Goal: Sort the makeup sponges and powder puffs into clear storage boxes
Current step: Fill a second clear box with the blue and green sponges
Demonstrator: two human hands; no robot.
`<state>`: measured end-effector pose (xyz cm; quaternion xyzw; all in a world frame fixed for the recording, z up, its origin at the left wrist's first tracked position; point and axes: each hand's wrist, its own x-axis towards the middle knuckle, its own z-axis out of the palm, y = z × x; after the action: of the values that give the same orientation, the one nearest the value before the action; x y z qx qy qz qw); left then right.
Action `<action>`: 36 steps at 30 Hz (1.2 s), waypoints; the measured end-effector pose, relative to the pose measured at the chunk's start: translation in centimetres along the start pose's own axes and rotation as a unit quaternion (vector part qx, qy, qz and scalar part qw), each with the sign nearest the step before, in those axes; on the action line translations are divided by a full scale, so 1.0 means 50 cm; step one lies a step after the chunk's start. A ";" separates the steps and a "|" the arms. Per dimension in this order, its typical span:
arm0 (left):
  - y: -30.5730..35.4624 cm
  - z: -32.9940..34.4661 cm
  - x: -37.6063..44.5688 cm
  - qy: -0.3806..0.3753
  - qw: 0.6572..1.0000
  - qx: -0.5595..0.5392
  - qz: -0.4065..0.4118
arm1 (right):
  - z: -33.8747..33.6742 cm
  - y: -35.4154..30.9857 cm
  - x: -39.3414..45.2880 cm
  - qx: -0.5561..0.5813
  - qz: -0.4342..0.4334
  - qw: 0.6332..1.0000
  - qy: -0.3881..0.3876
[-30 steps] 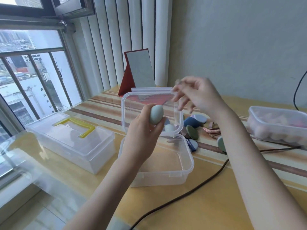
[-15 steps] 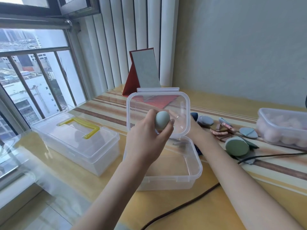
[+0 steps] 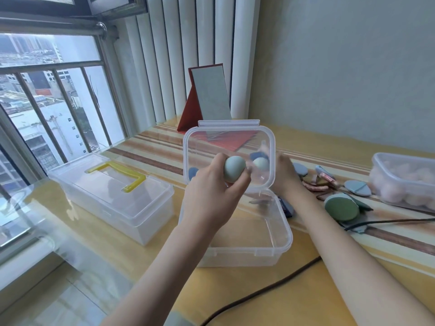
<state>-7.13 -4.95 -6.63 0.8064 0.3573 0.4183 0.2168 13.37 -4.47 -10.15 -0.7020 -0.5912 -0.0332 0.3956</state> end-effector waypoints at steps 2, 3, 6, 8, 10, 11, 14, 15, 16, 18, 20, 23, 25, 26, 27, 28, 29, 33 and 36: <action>-0.001 -0.001 -0.001 0.009 1.000 -0.019 0.000 | -0.037 -0.011 0.010 0.095 0.068 0.987 0.111; -0.002 -0.002 -0.001 0.013 1.000 -0.018 0.009 | -0.057 -0.012 0.018 0.163 0.108 0.968 0.160; 0.007 -0.004 0.000 -0.020 0.996 -0.081 0.014 | -0.123 -0.043 0.035 0.257 0.132 0.941 0.176; 0.014 -0.012 0.008 -0.098 0.946 -0.303 -0.057 | -0.149 -0.092 0.037 0.307 0.056 0.946 0.093; 0.008 -0.025 0.022 -0.181 0.816 -0.528 -0.148 | -0.149 -0.142 0.027 0.309 -0.033 0.950 0.009; 0.002 -0.033 0.027 -0.198 0.761 -0.591 -0.179 | -0.141 -0.165 0.023 0.290 -0.070 0.954 -0.018; -0.011 -0.056 0.035 -0.210 0.661 -0.691 -0.203 | -0.104 -0.212 0.012 0.199 -0.106 0.973 -0.055; -0.014 -0.060 0.036 -0.215 0.643 -0.709 -0.193 | -0.092 -0.218 0.011 0.173 -0.098 0.978 -0.060; -0.015 -0.061 0.035 -0.222 0.631 -0.721 -0.179 | -0.084 -0.225 0.009 0.165 -0.084 0.980 -0.069; -0.016 -0.063 0.034 -0.236 0.618 -0.733 -0.156 | -0.071 -0.231 0.004 0.181 -0.063 0.977 -0.099; -0.020 -0.063 0.037 -0.231 0.609 -0.743 -0.154 | -0.060 -0.235 0.000 0.182 -0.063 0.975 -0.108; -0.020 -0.056 0.041 -0.184 0.642 -0.718 -0.199 | -0.042 -0.239 -0.002 0.187 -0.049 0.976 -0.104; -0.017 -0.051 0.043 -0.144 0.701 -0.665 -0.214 | -0.036 -0.241 0.001 0.187 -0.026 0.977 -0.100; -0.018 -0.051 0.043 -0.120 0.724 -0.644 -0.217 | -0.039 -0.241 0.003 0.195 -0.016 0.976 -0.092; -0.021 -0.052 0.043 -0.093 0.745 -0.624 -0.217 | -0.045 -0.239 0.006 0.213 -0.008 0.973 -0.087; -0.027 -0.056 0.042 -0.064 0.772 -0.598 -0.207 | -0.055 -0.234 0.009 0.234 0.002 0.968 -0.094; -0.034 -0.062 0.040 -0.034 0.806 -0.560 -0.190 | -0.066 -0.227 0.012 0.251 0.013 0.961 -0.117; -0.066 -0.067 0.021 0.022 0.919 -0.385 -0.085 | -0.101 -0.207 0.020 0.222 0.026 0.939 -0.261; -0.079 -0.055 0.007 0.049 0.909 -0.409 -0.071 | -0.107 -0.202 0.013 0.182 0.024 0.920 -0.347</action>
<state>-10.84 -1.95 -7.48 0.5982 0.2214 0.5505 0.5386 7.18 -7.28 -0.93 -0.5991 -0.6704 0.3305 0.2871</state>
